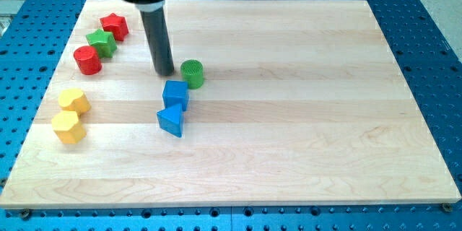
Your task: Move the green star diagonally to the top left of the green circle
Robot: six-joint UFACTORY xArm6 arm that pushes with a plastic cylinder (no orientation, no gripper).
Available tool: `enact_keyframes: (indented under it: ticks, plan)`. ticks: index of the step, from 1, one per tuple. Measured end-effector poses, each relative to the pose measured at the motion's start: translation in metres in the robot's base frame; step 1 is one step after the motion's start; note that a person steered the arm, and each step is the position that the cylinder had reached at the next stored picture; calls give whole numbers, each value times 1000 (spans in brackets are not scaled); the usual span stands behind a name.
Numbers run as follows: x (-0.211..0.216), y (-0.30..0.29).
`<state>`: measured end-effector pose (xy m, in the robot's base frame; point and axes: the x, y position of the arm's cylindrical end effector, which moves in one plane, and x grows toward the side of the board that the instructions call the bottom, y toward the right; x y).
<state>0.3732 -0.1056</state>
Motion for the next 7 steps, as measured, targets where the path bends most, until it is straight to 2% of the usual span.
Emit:
enact_keyframes:
  ticks: [1,2,3,4,5,6,7]
  plan:
    - [-56,12]
    - [-109,-19]
    - [-147,-80]
    - [-148,-148]
    - [-108,-187]
    - [-67,-187]
    - [-58,-165]
